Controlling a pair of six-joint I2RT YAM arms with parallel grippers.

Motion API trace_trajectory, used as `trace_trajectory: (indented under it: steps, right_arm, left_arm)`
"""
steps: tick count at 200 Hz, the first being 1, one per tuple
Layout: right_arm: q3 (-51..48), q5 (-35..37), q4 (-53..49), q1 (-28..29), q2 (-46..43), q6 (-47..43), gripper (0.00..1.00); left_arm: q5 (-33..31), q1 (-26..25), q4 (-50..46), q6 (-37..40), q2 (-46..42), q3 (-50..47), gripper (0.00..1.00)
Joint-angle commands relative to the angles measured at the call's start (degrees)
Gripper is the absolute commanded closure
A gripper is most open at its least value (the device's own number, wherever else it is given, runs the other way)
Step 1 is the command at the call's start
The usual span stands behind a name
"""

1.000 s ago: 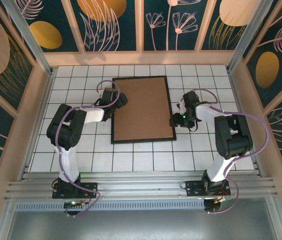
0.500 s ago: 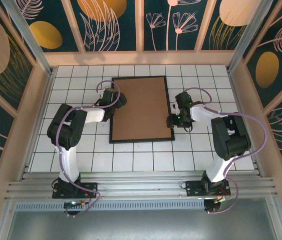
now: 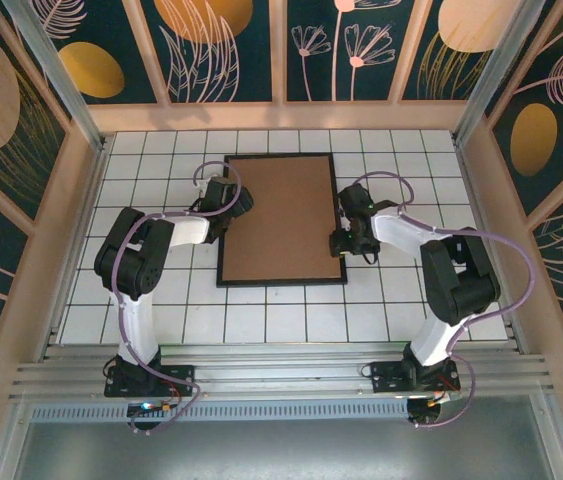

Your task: Put the photo into the frame

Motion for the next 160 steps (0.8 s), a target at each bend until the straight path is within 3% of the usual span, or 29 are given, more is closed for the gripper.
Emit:
trace_trajectory:
  steps: [1, 36, 68, 160]
  right_arm:
    - [1.89, -8.99, 2.02, -2.52, -3.59, -1.47, 0.28]
    - [4.68, -12.88, 3.62, -8.08, -0.48, -3.19, 0.30]
    - [8.48, -18.37, 6.32, -11.88, 5.49, -4.55, 0.39]
    - [13.18, -21.83, 6.70, -13.55, 14.67, -6.34, 0.50]
  left_arm:
    - [6.93, -2.00, -2.78, -0.67, -0.19, -1.37, 0.11]
    - [6.85, -0.77, -3.07, 0.13, -0.23, -1.04, 0.11]
    - [6.71, -0.29, -3.26, 0.49, -0.42, -0.78, 0.11]
    - [6.93, -0.26, -3.81, 0.75, -0.02, 0.38, 0.11]
